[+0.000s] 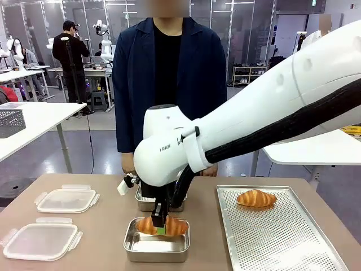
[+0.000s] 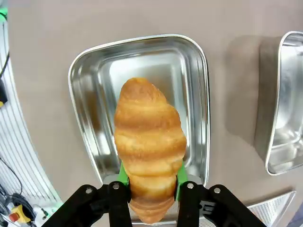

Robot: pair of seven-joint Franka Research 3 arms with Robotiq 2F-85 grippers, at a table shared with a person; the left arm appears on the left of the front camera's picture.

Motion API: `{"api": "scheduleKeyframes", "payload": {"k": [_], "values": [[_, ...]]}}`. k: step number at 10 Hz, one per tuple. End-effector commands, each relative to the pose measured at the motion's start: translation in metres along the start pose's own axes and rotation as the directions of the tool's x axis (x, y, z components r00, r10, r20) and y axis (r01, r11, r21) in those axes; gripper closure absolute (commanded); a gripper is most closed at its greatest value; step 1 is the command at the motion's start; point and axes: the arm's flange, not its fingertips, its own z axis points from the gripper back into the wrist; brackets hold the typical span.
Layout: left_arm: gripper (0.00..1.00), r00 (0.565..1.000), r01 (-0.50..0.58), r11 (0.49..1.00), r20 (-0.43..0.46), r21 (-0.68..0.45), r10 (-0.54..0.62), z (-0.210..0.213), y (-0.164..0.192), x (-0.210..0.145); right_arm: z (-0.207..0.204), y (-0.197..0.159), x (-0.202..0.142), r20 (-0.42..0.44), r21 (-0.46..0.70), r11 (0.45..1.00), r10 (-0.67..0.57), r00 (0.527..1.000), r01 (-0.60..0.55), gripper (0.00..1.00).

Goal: Place the bread into the airtight container.
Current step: Pick up a Butter Roll and place it into an empty Airtight Container.

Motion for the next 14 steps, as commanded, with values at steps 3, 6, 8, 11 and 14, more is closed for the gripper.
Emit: {"api": "scheduleKeyframes", "payload": {"k": [3,6,8,11,14], "values": [[0.00,1.000,0.007,1.000,0.000,-0.003,-0.007,0.000,-0.001,0.001,-0.011,0.006,0.007,-0.016,-0.033,0.999,-0.017,1.000,0.017,0.27],[0.00,1.000,0.007,1.000,0.000,-0.003,-0.007,0.000,-0.001,0.001,-0.008,0.008,0.002,-0.021,-0.040,0.999,-0.002,1.000,0.001,0.00],[0.00,1.000,0.007,1.000,0.000,-0.003,-0.007,0.000,-0.001,0.001,-0.004,0.011,-0.002,-0.008,-0.031,0.999,0.016,1.000,-0.017,0.00],[0.00,1.000,0.007,1.000,0.000,-0.003,-0.007,0.000,-0.001,0.001,-0.005,0.006,0.006,-0.007,-0.023,1.000,0.017,1.000,-0.017,0.00],[0.00,1.000,0.007,1.000,0.000,-0.003,-0.007,0.000,-0.001,0.001,-0.005,0.006,0.006,-0.007,-0.023,1.000,0.017,1.000,-0.017,0.00]]}}
